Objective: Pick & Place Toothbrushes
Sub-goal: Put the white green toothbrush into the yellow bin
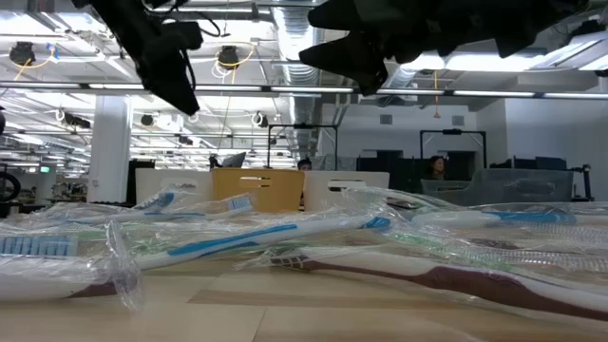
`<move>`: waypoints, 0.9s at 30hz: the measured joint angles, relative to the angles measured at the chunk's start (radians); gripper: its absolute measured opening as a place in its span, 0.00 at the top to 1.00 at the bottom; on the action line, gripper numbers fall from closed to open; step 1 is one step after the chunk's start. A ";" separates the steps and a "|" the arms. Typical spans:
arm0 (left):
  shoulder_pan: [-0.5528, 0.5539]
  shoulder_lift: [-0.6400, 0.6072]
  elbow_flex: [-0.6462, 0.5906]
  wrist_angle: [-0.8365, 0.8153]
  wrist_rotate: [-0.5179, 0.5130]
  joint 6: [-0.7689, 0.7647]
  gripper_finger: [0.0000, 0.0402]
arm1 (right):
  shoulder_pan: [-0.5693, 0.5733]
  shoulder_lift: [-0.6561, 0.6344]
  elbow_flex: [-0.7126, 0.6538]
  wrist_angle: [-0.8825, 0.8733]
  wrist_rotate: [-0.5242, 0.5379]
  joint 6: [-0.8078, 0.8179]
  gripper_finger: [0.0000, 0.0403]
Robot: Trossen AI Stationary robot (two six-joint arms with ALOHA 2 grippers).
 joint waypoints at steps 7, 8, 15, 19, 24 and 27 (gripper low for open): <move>-0.110 -0.008 0.000 0.011 0.010 -0.021 0.47 | 0.000 0.000 0.000 -0.012 -0.001 -0.021 0.41; -0.123 -0.005 0.000 0.011 0.010 -0.021 0.47 | 0.000 0.000 0.000 -0.012 -0.001 -0.029 0.41; -0.169 -0.003 0.000 0.017 -0.038 -0.080 0.47 | 0.000 0.000 0.000 -0.012 -0.002 -0.029 0.41; -0.191 -0.003 0.000 0.017 -0.092 -0.104 0.47 | 0.000 0.000 0.000 -0.013 -0.001 -0.029 0.41; -0.223 -0.011 -0.083 0.094 -0.093 -0.123 0.47 | 0.005 0.000 0.000 -0.028 -0.002 -0.029 0.41; -0.240 -0.011 -0.126 0.115 -0.077 -0.125 0.47 | 0.014 0.000 0.000 -0.030 -0.001 -0.029 0.41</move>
